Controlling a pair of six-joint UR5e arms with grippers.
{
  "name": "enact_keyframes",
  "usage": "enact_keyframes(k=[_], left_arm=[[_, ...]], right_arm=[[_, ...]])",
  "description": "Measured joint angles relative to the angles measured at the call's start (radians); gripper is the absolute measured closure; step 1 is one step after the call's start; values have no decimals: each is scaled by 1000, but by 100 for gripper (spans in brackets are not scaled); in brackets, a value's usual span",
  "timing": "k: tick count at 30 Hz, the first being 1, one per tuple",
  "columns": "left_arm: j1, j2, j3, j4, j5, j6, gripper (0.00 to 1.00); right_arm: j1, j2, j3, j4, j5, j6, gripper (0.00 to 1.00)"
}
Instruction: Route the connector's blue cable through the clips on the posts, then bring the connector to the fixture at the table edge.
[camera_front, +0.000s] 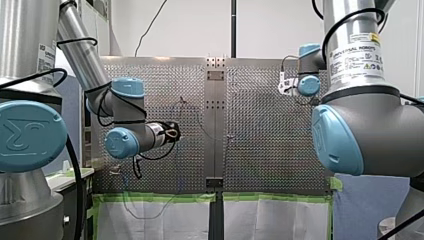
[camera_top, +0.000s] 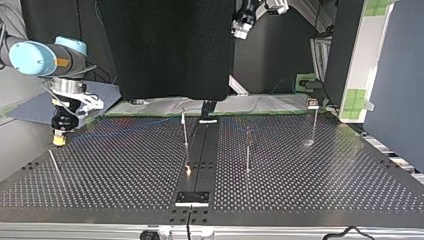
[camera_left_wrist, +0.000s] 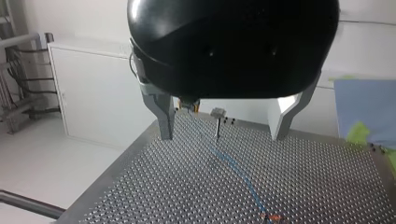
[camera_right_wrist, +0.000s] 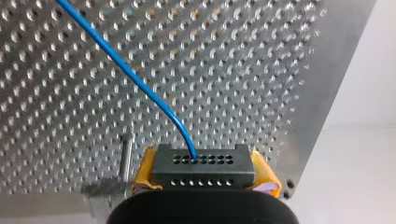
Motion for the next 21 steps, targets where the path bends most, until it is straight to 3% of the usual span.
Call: enact_keyframes(k=[5, 10, 21], left_arm=[[1, 0, 0, -10, -6, 6, 0], [1, 0, 0, -24, -7, 14, 0], [7, -1, 3, -36, -6, 15, 0]], right_arm=[[-34, 6, 0, 31, 22, -31, 100], [-72, 36, -1, 41, 20, -48, 100], [-130, 58, -32, 82, -61, -54, 100]])
